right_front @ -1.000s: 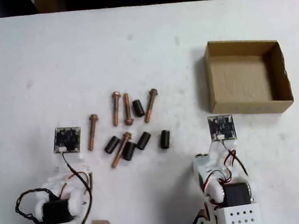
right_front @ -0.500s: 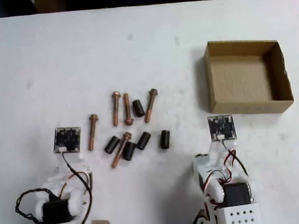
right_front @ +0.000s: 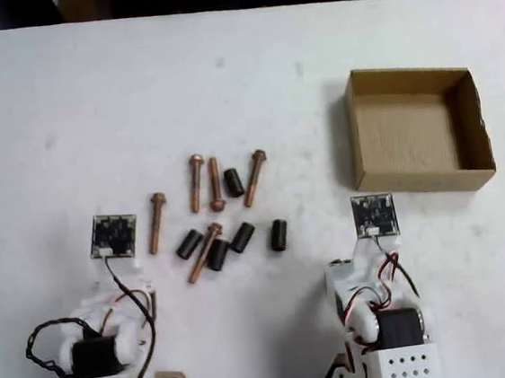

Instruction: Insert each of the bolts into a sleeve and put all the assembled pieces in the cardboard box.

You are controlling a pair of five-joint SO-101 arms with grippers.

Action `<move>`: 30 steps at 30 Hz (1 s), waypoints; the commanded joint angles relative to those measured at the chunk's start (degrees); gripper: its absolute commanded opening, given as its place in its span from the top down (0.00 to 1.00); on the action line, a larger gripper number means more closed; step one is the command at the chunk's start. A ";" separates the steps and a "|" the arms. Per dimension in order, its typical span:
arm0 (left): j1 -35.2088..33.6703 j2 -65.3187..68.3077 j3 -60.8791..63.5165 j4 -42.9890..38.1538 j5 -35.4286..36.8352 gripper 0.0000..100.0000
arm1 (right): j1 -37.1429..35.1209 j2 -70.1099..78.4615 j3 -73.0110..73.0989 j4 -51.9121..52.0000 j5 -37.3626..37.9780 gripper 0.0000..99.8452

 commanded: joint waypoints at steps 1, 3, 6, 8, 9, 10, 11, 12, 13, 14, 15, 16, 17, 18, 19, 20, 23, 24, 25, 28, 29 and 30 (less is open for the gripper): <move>0.57 -0.40 -0.09 -0.53 -0.44 0.98 | -0.40 -0.48 0.53 0.31 -0.26 0.98; 0.57 -0.40 -0.09 -0.53 -0.44 0.98 | -0.40 -0.48 0.53 0.31 -0.26 0.98; 0.57 -0.40 -0.09 -0.53 -0.44 0.98 | -0.40 -0.48 0.53 0.31 -0.26 0.98; 0.57 -0.40 -0.09 -0.53 -0.44 0.98 | -0.40 -0.48 0.53 0.31 -0.26 0.98; 0.57 -0.40 -0.09 -0.53 -0.44 0.98 | -0.40 -0.48 0.53 0.31 -0.26 0.98; 0.57 -0.40 -0.09 -0.53 -0.44 0.98 | -0.40 -0.48 0.53 0.31 -0.26 0.98; 0.57 -0.40 -0.09 -0.53 -0.44 0.98 | -0.40 -0.48 0.53 0.31 -0.26 0.98; 0.57 -0.40 -0.09 -0.53 -0.44 0.98 | -0.40 -0.48 0.53 0.31 -0.26 0.98; 0.57 -0.40 -0.09 -0.53 -0.44 0.98 | -0.40 -0.48 0.53 0.31 -0.26 0.98; 0.57 -0.40 -0.09 -0.53 -0.44 0.98 | -0.40 -0.48 0.53 0.31 -0.26 0.98; 0.57 -0.40 -0.09 -0.53 -0.44 0.98 | -0.40 -0.48 0.53 0.31 -0.26 0.98; 0.57 -0.40 -0.09 -0.53 -0.44 0.98 | -0.40 -0.48 0.53 0.31 -0.26 0.98; 0.57 -0.40 -0.09 -0.53 -0.44 0.98 | -0.40 -0.48 0.53 0.31 -0.26 0.98; 0.57 -0.40 -0.09 -0.53 -0.44 0.98 | -0.40 -0.48 0.53 0.31 -0.26 0.98; 0.57 -0.40 -0.09 -0.53 -0.44 0.98 | -0.40 -0.48 0.53 0.31 -0.26 0.98; 0.57 -0.40 -0.09 -0.53 -0.44 0.98 | -0.40 -0.48 0.53 0.31 -0.26 0.98; 0.57 -0.40 -0.09 -0.53 -0.44 0.98 | -0.40 -0.48 0.53 0.31 -0.26 0.98; 0.57 -0.40 -0.09 -0.53 -0.44 0.98 | -0.40 -0.48 0.53 0.31 -0.26 0.98; 0.57 -0.40 -0.09 -0.53 -0.44 0.98 | -0.40 -0.48 0.53 0.31 -0.26 0.98; 0.57 -0.40 -0.09 -0.53 -0.44 0.98 | -0.40 -0.48 0.53 0.31 -0.26 0.98; 0.57 -0.40 -0.09 -0.53 -0.44 0.98 | -0.40 -0.48 0.53 0.31 -0.26 0.98; 0.57 -0.40 -0.09 -0.53 -0.44 0.98 | -0.40 -0.48 0.53 0.31 -0.26 0.98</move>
